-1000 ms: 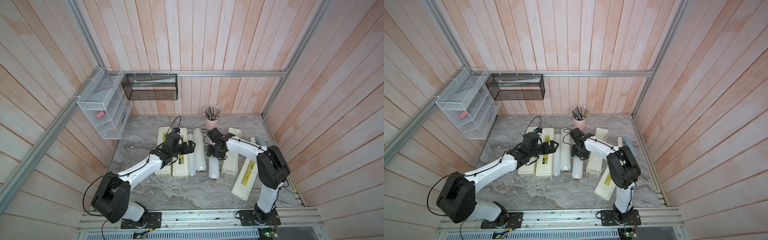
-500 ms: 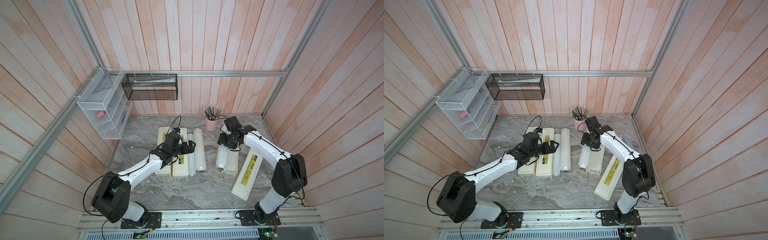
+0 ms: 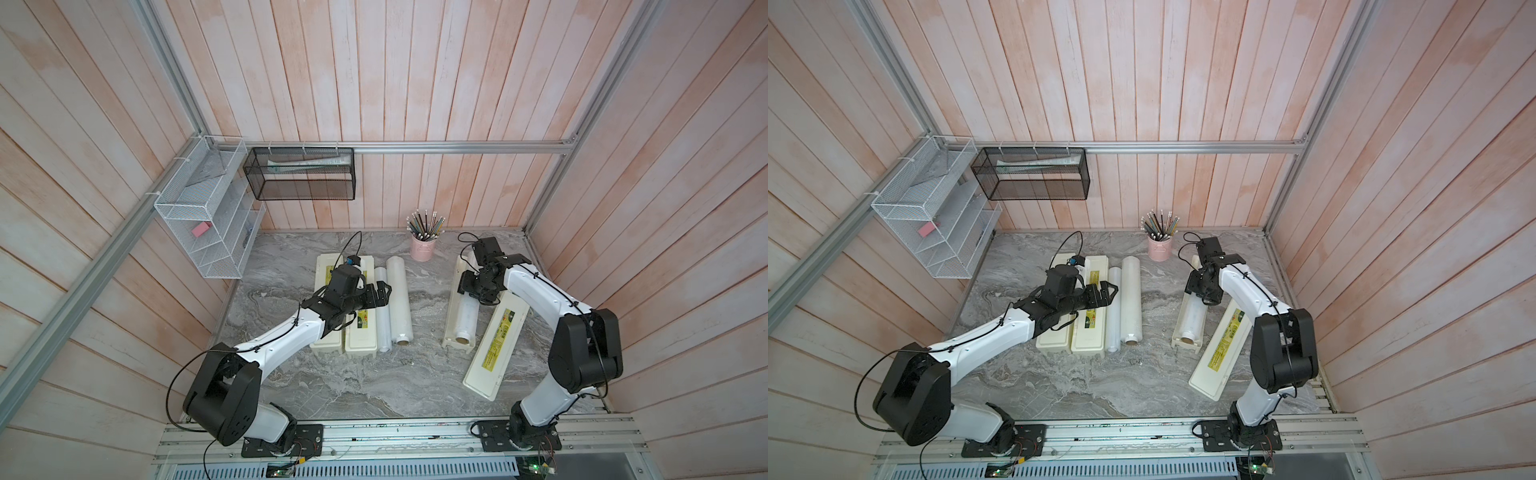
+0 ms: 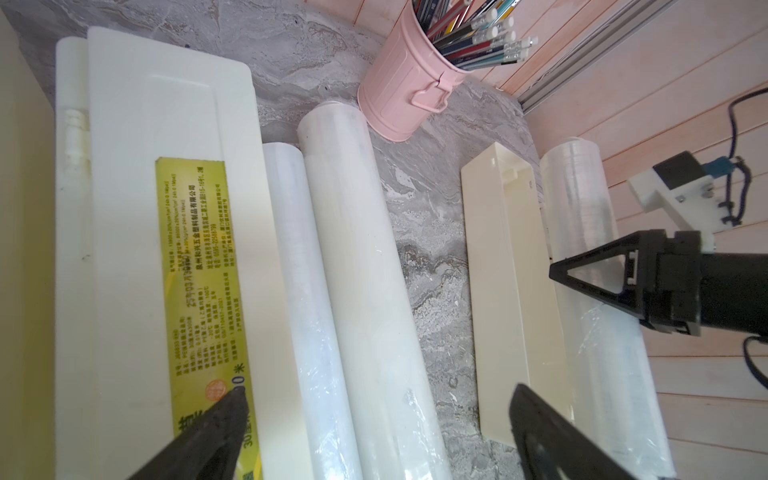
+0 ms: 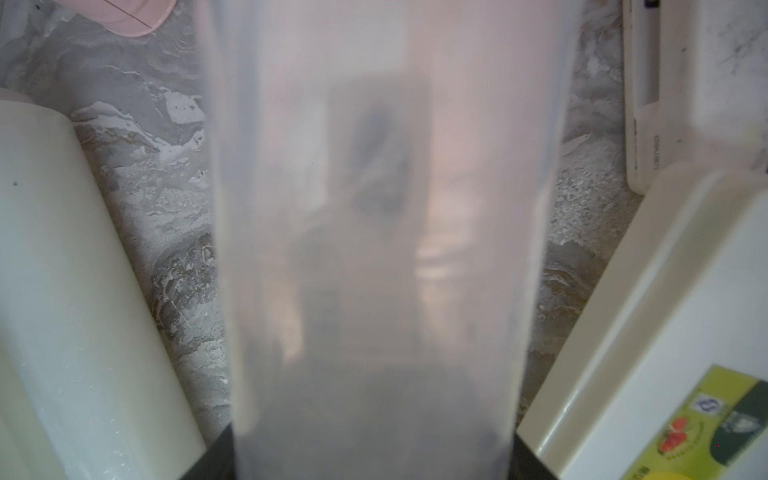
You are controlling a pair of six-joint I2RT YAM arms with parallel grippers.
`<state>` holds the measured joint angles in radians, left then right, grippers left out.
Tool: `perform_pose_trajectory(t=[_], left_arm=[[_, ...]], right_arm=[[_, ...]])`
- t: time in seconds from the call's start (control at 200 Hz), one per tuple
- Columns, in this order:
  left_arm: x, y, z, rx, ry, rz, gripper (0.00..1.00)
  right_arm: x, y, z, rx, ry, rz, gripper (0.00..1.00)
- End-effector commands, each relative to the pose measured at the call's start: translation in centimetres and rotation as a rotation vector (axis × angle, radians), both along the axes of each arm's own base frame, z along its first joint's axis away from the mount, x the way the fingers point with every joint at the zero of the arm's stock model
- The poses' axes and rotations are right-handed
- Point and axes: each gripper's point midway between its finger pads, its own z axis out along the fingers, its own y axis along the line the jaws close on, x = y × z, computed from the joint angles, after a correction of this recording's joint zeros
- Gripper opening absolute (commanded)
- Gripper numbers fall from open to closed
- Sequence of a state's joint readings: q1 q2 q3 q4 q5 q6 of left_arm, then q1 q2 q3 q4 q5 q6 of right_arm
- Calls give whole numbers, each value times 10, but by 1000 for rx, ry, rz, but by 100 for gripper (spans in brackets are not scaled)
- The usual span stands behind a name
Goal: Put plastic wrap rolls into dispensers
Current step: Place the plastic wrap into the plastic wrap cutting box.
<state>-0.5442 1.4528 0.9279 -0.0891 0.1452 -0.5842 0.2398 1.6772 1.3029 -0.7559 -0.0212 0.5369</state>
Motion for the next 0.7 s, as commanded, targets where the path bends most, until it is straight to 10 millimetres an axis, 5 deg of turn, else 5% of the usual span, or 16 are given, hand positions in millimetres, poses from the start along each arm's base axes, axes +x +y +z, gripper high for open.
perform_pose_trajectory(t=[0.0,0.695], left_arm=[[-2,3,0,-5,-8,13,100],[-4,-1,1,-6,-14,5,100]], right_arm=[[15,-1,15,-18,-93,22,5],[35,-4,-17,-51,-92,20,5]])
